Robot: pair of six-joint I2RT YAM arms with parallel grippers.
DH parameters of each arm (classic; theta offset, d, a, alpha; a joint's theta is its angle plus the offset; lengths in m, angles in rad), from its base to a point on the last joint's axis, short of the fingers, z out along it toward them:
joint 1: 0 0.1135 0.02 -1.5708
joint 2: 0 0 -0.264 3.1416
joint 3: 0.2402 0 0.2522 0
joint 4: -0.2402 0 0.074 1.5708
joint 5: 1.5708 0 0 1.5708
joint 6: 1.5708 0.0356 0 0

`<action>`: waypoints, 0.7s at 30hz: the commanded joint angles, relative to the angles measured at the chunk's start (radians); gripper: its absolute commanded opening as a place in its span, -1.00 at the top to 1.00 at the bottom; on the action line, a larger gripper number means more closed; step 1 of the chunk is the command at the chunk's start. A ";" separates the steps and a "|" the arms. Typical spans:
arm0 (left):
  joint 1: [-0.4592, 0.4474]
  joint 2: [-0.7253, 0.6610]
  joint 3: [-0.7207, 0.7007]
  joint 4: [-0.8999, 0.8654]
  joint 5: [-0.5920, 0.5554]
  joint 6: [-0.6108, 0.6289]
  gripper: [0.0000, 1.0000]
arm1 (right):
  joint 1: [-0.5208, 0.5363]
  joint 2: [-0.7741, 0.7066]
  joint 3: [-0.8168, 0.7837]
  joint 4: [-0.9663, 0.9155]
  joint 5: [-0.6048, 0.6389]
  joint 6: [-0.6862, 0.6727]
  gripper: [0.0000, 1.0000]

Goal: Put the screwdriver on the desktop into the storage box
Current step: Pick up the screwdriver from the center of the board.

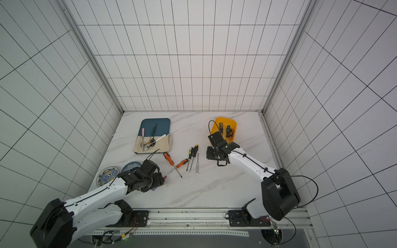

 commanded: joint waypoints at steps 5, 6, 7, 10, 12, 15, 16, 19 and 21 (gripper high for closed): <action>-0.058 -0.030 -0.020 -0.040 -0.033 -0.005 -0.43 | 0.023 0.039 -0.020 0.003 0.021 0.015 0.28; -0.062 -0.035 -0.020 -0.045 -0.032 -0.005 -0.41 | 0.026 0.040 -0.018 0.002 0.022 0.015 0.28; -0.068 -0.038 -0.021 -0.047 -0.030 -0.004 -0.39 | 0.029 0.042 -0.016 0.002 0.023 0.015 0.29; -0.089 -0.037 -0.019 -0.056 -0.037 -0.004 -0.37 | 0.034 0.052 -0.006 -0.001 0.029 0.015 0.28; -0.104 -0.024 -0.017 -0.063 -0.041 -0.002 -0.37 | 0.037 0.059 0.005 -0.009 0.033 0.013 0.29; -0.123 0.009 -0.019 -0.068 -0.045 -0.008 -0.32 | 0.040 0.063 0.012 -0.012 0.039 0.010 0.29; -0.131 0.017 -0.020 -0.068 -0.047 -0.008 -0.30 | 0.042 0.065 0.015 -0.013 0.040 0.009 0.28; -0.152 0.037 -0.019 -0.068 -0.051 -0.005 -0.24 | 0.045 0.074 0.024 -0.015 0.042 0.009 0.28; -0.167 0.045 -0.023 -0.068 -0.056 -0.003 -0.20 | 0.046 0.079 0.027 -0.018 0.043 0.009 0.28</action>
